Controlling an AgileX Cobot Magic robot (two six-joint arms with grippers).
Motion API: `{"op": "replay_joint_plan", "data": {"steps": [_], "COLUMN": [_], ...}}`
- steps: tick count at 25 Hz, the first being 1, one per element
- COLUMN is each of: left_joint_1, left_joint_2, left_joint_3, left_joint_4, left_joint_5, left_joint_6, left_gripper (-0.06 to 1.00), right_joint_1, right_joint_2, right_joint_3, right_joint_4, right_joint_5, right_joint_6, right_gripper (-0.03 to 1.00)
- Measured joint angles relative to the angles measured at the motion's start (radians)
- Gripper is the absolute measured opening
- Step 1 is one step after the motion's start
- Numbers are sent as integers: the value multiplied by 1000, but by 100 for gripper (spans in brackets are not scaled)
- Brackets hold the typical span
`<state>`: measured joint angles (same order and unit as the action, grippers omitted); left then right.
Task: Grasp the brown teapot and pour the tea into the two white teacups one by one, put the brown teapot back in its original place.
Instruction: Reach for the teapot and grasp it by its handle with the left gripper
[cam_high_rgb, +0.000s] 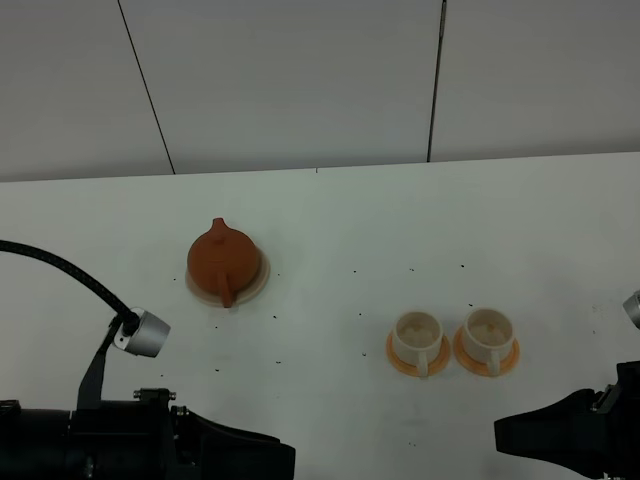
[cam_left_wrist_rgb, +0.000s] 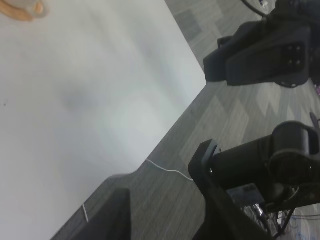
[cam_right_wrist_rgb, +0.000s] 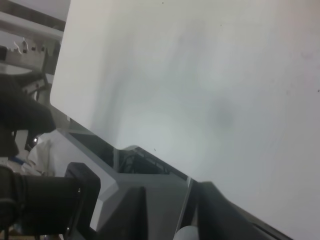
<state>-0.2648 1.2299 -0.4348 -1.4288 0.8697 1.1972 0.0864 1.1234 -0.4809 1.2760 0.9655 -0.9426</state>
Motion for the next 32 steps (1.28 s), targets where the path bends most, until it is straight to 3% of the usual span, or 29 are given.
{"op": "replay_joint_plan", "data": {"steps": [26, 32], "left_joint_1": [0, 0], "left_joint_2": [0, 0], "left_joint_3": [0, -25], "left_joint_4": [-2, -1], "left_joint_5": [7, -69], "left_joint_6": [-31, -27], "left_gripper": [42, 42], "right_joint_1": [0, 0], "right_joint_2": [0, -42], "right_joint_3": [0, -8], "right_joint_4": [15, -25], "right_joint_5": [0, -34], "right_joint_6": [-21, -34], "right_gripper": [24, 24]}}
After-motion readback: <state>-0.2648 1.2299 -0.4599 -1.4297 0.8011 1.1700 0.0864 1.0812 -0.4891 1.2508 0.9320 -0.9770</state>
